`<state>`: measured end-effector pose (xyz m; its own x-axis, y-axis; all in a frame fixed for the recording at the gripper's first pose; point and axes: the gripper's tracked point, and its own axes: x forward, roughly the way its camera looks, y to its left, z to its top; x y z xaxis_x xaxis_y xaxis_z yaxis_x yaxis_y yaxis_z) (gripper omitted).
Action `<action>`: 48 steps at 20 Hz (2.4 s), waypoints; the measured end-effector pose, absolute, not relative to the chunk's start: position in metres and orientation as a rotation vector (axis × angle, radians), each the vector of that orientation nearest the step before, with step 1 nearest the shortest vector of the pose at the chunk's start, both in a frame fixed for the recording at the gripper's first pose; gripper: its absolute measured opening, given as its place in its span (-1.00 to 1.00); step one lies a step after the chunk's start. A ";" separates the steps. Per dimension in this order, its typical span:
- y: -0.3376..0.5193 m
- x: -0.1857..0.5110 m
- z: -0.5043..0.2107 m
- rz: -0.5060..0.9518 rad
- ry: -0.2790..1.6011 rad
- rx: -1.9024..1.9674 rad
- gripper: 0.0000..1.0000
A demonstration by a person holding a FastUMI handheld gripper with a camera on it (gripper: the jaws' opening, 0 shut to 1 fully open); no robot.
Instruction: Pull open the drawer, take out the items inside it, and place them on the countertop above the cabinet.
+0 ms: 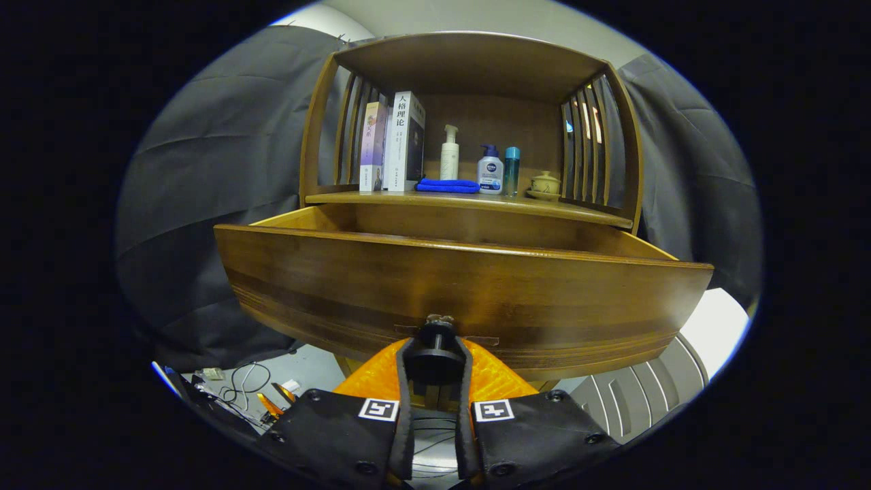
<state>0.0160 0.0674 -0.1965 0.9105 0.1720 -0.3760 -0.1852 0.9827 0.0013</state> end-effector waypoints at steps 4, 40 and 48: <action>0.067 0.004 -0.197 0.191 0.396 -0.043 -0.47; 0.034 0.058 -0.035 0.329 0.382 0.001 0.92; 0.065 0.116 -0.051 0.404 0.604 -0.022 0.92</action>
<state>0.1158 0.0646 -0.0512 0.7475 0.3631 -0.5562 -0.3761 0.9216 0.0962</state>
